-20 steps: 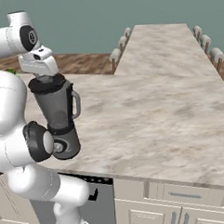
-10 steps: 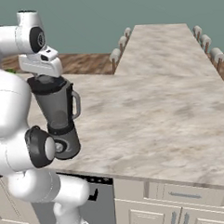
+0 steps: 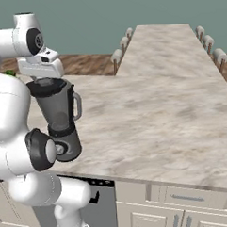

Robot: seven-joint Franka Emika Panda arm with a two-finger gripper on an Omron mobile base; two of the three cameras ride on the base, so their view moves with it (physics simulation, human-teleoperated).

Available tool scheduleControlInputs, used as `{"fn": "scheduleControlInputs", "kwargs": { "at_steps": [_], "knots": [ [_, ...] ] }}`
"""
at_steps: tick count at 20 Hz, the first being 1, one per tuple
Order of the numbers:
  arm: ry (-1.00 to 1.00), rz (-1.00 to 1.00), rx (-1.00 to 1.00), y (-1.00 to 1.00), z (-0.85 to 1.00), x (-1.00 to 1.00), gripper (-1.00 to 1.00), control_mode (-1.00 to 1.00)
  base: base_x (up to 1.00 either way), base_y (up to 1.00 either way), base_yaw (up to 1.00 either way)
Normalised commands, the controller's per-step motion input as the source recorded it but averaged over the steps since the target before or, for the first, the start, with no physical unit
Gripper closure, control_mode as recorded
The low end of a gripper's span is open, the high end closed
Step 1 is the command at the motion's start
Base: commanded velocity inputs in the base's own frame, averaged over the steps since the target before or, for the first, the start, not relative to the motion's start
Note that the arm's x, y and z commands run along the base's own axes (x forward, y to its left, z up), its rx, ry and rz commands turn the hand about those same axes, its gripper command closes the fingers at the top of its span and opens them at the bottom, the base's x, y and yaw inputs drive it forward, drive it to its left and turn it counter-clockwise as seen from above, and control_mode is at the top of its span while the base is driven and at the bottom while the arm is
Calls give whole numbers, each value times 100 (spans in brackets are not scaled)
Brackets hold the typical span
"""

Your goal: Open the blender lid, put the orange in the blender, close the lid, and start the blender.

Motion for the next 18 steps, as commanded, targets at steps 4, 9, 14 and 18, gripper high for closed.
{"fn": "scheduleControlInputs", "kwargs": {
  "at_steps": [4,9,14,18],
  "knots": [
    [-6,0,-18,0,-62,0,100,-100,0,0,0],
    [-1,0,1,-24,-45,0,100,-100,0,0,0],
    [0,0,7,-69,-4,10,100,-100,0,0,0],
    [0,0,4,-45,-16,7,100,-100,0,0,0]
  ]
}}
